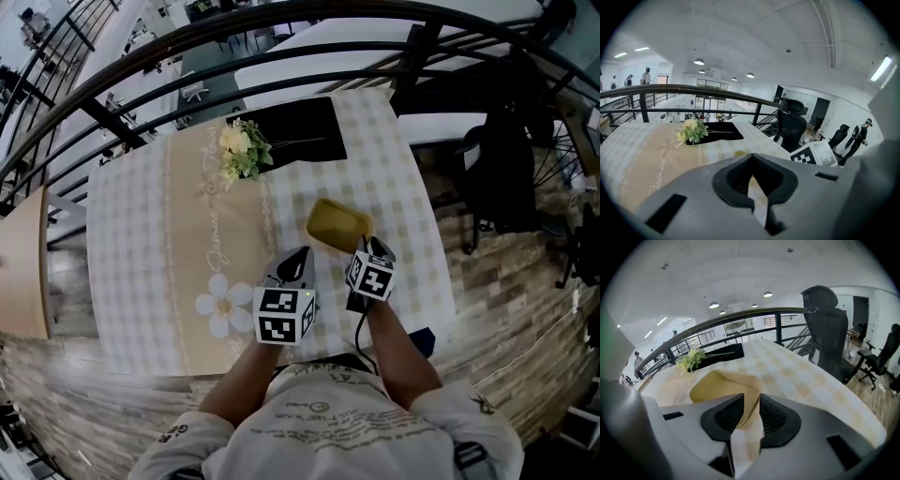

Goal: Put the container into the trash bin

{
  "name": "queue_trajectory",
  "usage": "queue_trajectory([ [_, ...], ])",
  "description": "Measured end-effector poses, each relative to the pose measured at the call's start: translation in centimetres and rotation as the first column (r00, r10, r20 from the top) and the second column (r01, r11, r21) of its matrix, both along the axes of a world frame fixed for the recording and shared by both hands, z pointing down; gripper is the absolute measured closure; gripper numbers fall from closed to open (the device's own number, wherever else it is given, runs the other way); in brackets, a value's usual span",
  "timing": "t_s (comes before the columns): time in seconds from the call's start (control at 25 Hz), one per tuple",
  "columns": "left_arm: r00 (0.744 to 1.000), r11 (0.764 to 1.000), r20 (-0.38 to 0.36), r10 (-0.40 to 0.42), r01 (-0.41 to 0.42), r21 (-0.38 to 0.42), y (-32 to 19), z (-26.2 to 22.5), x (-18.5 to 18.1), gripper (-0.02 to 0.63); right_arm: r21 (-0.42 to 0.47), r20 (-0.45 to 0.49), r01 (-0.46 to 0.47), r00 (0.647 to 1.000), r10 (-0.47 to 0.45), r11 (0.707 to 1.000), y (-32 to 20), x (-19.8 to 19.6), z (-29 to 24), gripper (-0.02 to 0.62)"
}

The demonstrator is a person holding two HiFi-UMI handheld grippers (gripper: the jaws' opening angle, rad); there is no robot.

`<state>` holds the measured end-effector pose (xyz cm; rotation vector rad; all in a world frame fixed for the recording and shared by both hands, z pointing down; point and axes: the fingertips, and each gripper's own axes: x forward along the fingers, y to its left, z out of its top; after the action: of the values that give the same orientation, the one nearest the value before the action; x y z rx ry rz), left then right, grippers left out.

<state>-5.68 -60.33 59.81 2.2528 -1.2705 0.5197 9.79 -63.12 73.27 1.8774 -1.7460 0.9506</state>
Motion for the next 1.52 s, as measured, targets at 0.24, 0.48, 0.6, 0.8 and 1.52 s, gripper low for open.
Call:
queue_trajectory([
  [0.24, 1.000, 1.000, -0.008, 0.020, -0.020, -0.001, -0.4, 0.3, 0.1, 0.603, -0.100, -0.038, -0.043, 0.999, 0.040, 0.994, 0.2, 0.3, 2.0, 0.528],
  [0.48, 1.000, 1.000, -0.010, 0.020, -0.020, 0.006, -0.5, 0.1, 0.2, 0.603, -0.091, -0.020, -0.052, 0.999, 0.051, 0.995, 0.1, -0.1, 1.7, 0.577],
  [0.6, 1.000, 1.000, -0.010, 0.013, -0.013, 0.010, -0.4, -0.2, 0.1, 0.603, -0.077, -0.012, -0.055, 0.998, 0.054, 0.996, 0.2, -0.1, 1.1, 0.578],
  [0.8, 1.000, 1.000, -0.010, -0.007, 0.007, 0.024, 0.0, -0.9, 0.0, 0.603, -0.036, -0.013, -0.051, 0.999, 0.050, 0.998, 0.3, -0.2, -0.4, 0.578],
  [1.52, 0.997, 0.986, -0.022, -0.068, 0.071, 0.151, 3.7, -6.4, -0.5, 0.603, 0.096, 0.084, -0.015, 0.996, 0.007, 0.995, 2.6, -1.4, -8.8, 0.578],
])
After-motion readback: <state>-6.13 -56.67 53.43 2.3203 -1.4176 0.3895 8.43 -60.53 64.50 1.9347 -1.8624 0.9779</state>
